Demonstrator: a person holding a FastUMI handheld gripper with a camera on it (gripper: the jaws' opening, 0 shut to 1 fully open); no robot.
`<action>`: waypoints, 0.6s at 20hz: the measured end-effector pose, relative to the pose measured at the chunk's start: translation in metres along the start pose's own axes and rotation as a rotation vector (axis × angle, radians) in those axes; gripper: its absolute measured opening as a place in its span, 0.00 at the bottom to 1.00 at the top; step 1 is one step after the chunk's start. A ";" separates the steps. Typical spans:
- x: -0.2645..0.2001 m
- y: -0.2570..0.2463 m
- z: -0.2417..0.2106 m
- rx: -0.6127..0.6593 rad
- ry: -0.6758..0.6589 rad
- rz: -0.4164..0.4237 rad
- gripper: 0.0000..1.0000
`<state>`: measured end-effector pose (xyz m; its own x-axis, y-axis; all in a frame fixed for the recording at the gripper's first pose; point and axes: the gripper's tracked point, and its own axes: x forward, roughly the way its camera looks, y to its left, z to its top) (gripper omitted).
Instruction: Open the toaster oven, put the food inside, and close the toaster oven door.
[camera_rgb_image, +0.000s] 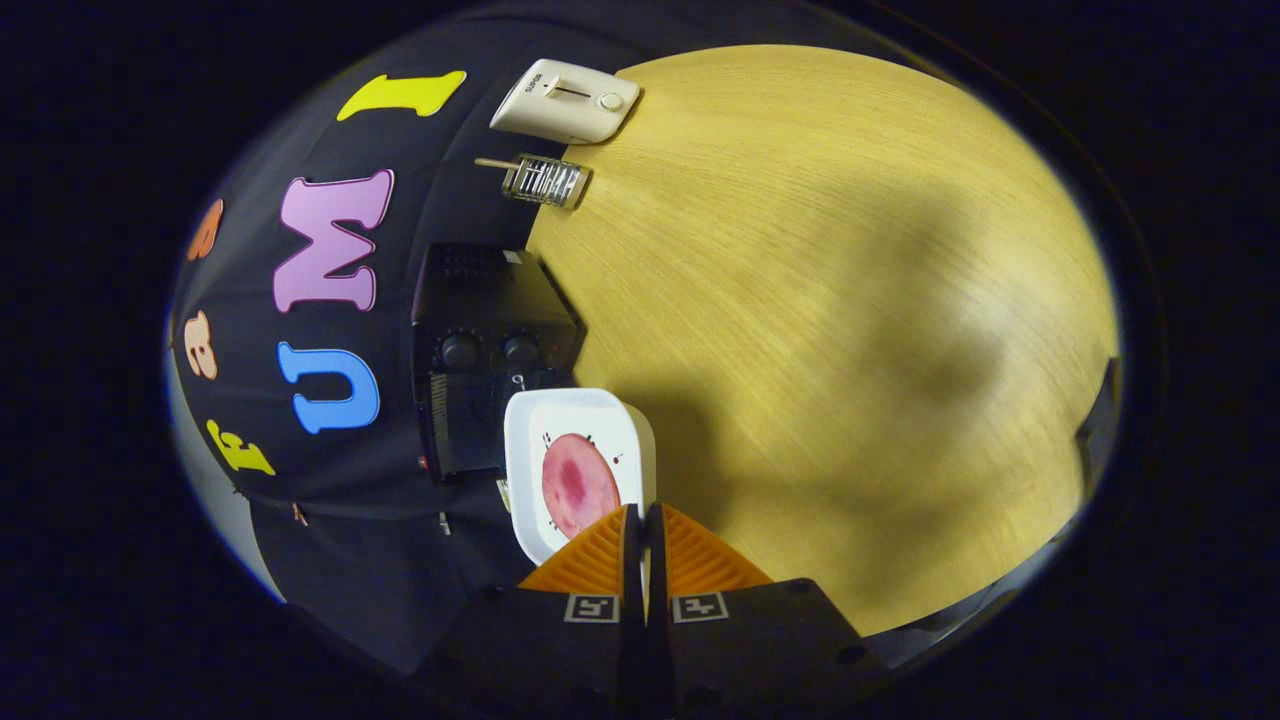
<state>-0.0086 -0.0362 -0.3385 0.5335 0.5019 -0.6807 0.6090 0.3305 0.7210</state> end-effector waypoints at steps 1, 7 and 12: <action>0.008 0.009 -0.012 0.010 -0.010 -0.004 0.05; 0.081 0.077 -0.055 0.078 -0.097 -0.003 0.05; 0.154 0.126 -0.075 0.184 -0.162 -0.021 0.05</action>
<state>0.1062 0.1424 -0.3427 0.5980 0.3565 -0.7179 0.7097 0.1808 0.6809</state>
